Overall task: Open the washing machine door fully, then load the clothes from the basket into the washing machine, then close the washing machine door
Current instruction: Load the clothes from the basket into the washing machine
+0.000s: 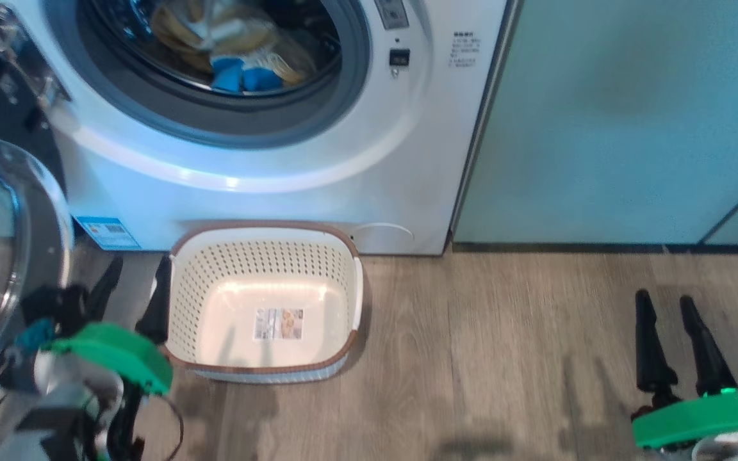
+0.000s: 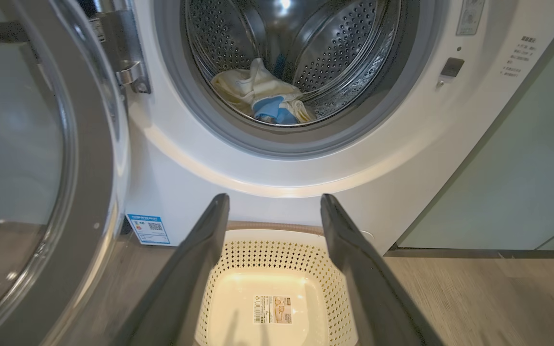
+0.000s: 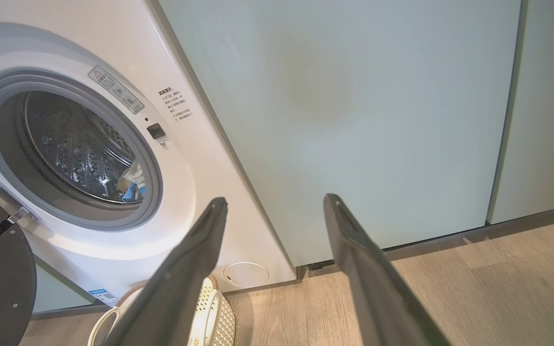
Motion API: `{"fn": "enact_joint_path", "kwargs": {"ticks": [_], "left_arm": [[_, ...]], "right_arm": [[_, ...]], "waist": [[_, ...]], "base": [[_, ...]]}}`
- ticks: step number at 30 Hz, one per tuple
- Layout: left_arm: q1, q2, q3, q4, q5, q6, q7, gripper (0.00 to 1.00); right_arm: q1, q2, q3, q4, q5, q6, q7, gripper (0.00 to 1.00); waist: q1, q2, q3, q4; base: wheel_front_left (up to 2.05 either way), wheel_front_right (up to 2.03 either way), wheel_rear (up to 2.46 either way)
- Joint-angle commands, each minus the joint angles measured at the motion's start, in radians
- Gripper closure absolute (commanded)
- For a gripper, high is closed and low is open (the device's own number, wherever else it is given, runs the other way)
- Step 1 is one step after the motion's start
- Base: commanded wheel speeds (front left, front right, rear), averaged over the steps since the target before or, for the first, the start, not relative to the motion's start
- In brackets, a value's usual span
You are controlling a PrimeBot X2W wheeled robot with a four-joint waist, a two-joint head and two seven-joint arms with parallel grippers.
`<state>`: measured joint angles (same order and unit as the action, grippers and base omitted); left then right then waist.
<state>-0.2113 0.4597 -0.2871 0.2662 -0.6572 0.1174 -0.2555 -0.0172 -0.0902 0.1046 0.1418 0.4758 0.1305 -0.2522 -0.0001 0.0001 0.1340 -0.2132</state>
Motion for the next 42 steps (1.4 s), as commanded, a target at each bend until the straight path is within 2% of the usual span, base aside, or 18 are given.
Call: {"fn": "enact_joint_path", "kwargs": {"ticks": [1,7,15,23,42], "left_arm": [[0.0,0.024,0.068,-0.043,0.015,0.006,-0.006,0.0],[0.124,-0.011,0.156,-0.106,0.055,0.0,-0.006,0.0],[0.207,-0.058,0.236,-0.146,0.091,-0.02,-0.006,0.0],[0.24,-0.096,0.264,-0.146,0.128,-0.047,-0.006,0.0],[0.25,-0.141,0.3,-0.115,0.193,-0.098,-0.006,0.0]], "right_arm": [[-0.002,-0.019,0.02,-0.027,-0.009,0.0,-0.01,0.0],[0.032,-0.021,0.024,-0.027,-0.011,0.0,-0.01,0.0],[0.032,-0.029,0.038,-0.027,-0.01,0.0,-0.01,0.0],[0.035,-0.032,0.043,-0.029,-0.011,0.0,-0.01,0.0],[0.04,-0.039,0.044,-0.036,-0.01,0.0,-0.01,0.0]], "waist": [[0.0001,-0.0001,-0.03,0.016],[0.0001,-0.0001,-0.078,0.031],[0.0001,-0.0001,-0.095,0.044],[0.0001,-0.0001,-0.108,0.058],[0.0001,-0.0001,-0.123,0.099]], "base": [[0.0,0.0,0.0],[0.0,0.0,0.0],[0.0,0.0,0.0],[0.0,0.0,0.0],[0.0,0.0,0.0]]}}
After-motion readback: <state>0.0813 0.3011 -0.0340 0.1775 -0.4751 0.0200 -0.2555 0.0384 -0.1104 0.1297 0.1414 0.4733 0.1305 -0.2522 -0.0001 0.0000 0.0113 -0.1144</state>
